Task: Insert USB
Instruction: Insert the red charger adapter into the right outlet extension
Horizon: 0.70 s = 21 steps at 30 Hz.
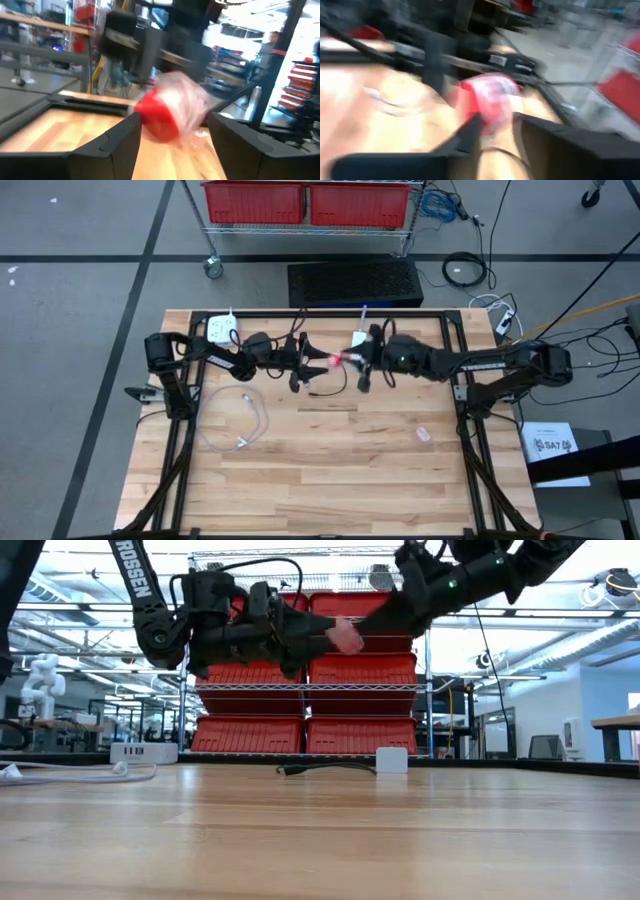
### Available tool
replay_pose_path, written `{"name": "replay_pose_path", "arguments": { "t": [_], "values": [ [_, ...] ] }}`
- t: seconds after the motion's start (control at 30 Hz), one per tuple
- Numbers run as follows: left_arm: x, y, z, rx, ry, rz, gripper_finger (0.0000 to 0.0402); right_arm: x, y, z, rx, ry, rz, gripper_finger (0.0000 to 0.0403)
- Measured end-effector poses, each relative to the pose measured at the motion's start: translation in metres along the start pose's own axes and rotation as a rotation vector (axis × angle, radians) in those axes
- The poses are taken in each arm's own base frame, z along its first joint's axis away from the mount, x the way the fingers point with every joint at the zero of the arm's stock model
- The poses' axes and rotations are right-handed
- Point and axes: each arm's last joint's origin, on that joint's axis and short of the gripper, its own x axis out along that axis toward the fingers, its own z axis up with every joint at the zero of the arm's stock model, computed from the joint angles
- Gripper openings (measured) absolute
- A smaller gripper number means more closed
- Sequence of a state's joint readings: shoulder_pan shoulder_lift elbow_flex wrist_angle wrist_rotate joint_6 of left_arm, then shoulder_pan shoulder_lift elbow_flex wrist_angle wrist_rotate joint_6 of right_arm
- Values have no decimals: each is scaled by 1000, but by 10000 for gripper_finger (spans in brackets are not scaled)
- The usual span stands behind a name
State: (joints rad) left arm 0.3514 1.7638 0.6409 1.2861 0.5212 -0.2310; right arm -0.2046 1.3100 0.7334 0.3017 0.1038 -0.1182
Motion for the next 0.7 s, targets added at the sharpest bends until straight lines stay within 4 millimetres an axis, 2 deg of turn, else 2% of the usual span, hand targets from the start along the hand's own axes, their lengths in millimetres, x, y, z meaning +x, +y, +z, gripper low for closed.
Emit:
{"name": "replay_pose_path", "arguments": {
  "t": [0.07, 0.23, 0.53, 0.7],
  "values": [
    [-2, 2, 0, -2, 7, -9, 234, -3, -9, -3, -17, 47, -69, 45],
    [-6, 9, 2, 5, -2, 24, 235, -4, -28, -15, -34, 163, -111, 2],
    [-8, 11, -7, -31, 71, 43, 235, -3, -37, -18, -12, 166, -64, 1],
    [-15, 23, -14, -64, 151, 119, 230, -3, -36, -19, 28, 175, -55, 3]
  ]
}}
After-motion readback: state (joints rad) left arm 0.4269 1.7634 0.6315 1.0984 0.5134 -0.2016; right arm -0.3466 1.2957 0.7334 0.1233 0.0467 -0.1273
